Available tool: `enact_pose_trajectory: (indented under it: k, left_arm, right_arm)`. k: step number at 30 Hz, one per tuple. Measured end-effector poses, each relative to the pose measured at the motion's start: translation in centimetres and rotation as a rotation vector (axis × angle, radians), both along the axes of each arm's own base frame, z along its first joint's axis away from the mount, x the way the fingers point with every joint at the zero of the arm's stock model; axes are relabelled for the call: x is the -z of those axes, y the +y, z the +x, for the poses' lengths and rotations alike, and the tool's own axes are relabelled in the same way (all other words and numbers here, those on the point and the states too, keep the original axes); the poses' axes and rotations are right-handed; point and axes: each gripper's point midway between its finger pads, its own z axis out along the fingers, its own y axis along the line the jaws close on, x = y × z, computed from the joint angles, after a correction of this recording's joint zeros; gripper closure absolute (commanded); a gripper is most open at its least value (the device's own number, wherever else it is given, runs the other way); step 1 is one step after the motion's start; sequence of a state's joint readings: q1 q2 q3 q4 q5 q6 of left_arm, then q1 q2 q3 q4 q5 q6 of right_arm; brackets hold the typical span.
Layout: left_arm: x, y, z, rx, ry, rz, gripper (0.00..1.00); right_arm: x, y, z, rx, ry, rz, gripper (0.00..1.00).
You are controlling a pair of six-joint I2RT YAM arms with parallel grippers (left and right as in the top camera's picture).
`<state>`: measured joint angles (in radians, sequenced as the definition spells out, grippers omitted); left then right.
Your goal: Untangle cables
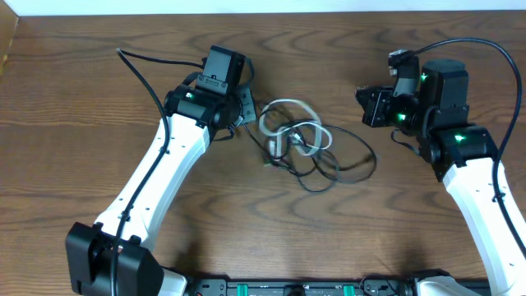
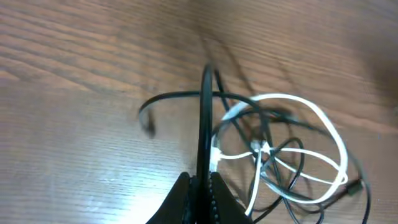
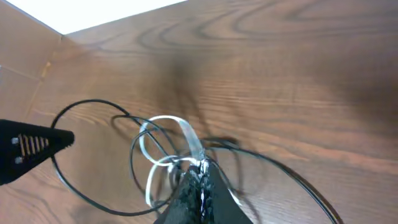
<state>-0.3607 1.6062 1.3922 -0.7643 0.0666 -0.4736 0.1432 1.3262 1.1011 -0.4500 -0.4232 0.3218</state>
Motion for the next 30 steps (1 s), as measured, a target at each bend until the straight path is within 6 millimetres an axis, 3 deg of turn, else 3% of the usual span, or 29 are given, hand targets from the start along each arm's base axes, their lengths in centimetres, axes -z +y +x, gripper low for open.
enact_pose_trajectory:
  k: [9,13,20,30]
  left_arm:
    - [0.5,1.1,-0.6,-0.012,0.025,0.059,0.92]
    - [0.5,1.1,-0.6,-0.012,0.024,0.059,0.92]
    - [0.4,1.0,-0.5,-0.012,0.021,0.057,0.92]
    - [0.3,1.0,-0.3,-0.012,0.012,0.054,0.92]
  right_arm:
    - [-0.3,-1.1,0.8,0.045,-0.027,-0.021,0.99]
    - [-0.1,-0.5,0.7,0.032,-0.024,-0.024,0.99]
    - [1.9,0.9,0.9,-0.002,0.027,-0.032,0.98]
    - [1.8,1.1,1.1,-0.007,0.015,-0.032,0.95]
